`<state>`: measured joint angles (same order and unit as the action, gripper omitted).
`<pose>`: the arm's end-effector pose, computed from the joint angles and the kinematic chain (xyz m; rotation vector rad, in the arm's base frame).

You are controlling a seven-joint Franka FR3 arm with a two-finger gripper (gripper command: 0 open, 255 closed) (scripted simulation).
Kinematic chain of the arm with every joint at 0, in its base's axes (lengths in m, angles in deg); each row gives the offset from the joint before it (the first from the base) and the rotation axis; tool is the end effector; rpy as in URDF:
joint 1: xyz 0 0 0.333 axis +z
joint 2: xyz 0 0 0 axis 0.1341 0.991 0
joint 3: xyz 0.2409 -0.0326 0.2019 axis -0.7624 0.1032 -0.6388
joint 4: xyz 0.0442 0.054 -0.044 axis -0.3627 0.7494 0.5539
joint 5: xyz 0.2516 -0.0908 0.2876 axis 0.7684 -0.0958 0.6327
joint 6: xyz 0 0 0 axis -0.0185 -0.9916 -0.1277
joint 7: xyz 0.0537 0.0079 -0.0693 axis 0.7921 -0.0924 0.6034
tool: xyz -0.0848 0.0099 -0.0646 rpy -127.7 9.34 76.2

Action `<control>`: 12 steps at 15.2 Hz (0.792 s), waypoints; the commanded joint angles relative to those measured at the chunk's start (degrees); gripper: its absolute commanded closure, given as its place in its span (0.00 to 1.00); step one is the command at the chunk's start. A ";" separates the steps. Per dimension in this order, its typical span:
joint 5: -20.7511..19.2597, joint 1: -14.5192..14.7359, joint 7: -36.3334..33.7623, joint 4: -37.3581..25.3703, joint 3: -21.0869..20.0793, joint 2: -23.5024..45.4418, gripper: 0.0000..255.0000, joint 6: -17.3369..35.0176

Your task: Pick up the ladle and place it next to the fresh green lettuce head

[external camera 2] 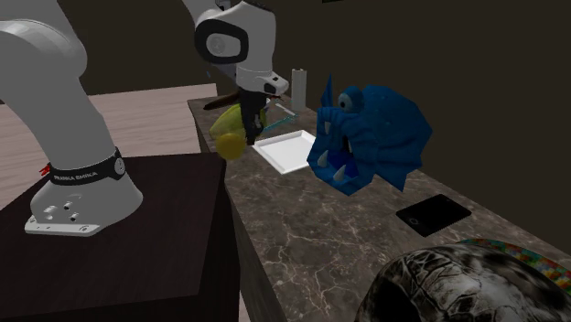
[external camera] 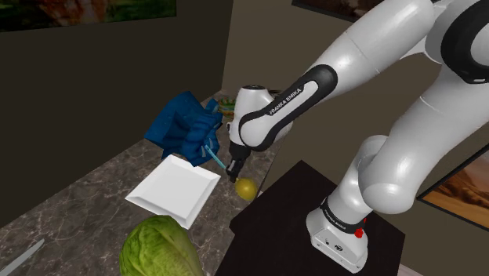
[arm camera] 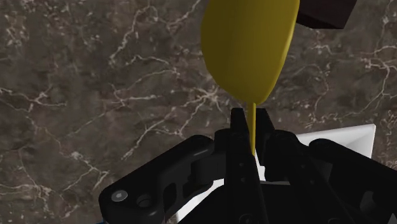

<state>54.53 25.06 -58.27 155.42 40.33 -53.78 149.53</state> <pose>0.3613 0.1476 0.2354 -2.9579 -0.4656 0.1584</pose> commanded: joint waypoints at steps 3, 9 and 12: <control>1.41 0.23 1.47 0.01 -0.11 3.73 1.00 3.71; 4.15 0.36 4.14 -0.57 -0.63 9.83 1.00 9.14; 5.73 0.21 5.68 -1.10 -1.14 13.00 1.00 11.74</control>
<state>59.69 25.38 -53.36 154.18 39.34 -42.25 160.48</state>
